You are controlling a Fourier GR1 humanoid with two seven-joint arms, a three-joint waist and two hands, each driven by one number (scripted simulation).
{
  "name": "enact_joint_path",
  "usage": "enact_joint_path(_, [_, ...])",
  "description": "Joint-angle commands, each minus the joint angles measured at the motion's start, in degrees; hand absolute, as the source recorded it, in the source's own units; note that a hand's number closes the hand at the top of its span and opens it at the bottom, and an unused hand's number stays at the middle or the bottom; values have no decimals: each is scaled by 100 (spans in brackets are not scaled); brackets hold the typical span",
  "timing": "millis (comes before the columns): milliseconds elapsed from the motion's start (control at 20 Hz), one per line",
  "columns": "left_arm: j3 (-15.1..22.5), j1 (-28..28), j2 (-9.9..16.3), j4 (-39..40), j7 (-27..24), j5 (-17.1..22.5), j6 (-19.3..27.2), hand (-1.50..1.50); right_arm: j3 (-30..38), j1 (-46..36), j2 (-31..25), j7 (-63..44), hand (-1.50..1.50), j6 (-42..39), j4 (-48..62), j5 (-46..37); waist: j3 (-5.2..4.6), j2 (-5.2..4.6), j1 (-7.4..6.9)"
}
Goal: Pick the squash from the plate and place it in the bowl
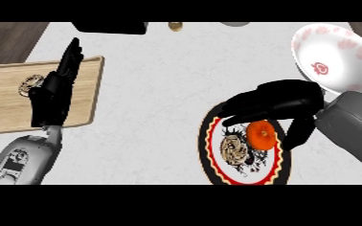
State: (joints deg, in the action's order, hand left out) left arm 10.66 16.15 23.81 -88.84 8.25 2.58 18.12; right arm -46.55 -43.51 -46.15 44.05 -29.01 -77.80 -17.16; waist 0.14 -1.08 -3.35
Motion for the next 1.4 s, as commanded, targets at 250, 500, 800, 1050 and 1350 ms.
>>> enact_joint_path(250, [-235,-43,-129,368,-374,-18,-60,0,-917,-505,611,1372,-150,245,1562,-1242,-15,37,142])
enact_joint_path(500, [-223,-215,-108,117,-77,-38,-176,0,-1047,-511,1149,1498,-150,639,2286,-1458,-13,62,186])
enact_joint_path(800, [-445,-171,17,34,13,16,-379,0,-1275,-293,1657,1716,-150,1155,3048,-1797,-11,64,189])
enact_joint_path(1050, [-358,-393,-156,-208,57,-261,-188,0,-1246,-264,1502,2129,-150,1206,3168,-1943,-12,97,248])
enact_joint_path(1350, [-305,-329,-259,-396,266,-350,-217,0,-1103,-538,2122,2346,150,1850,3690,-2136,-9,88,200])
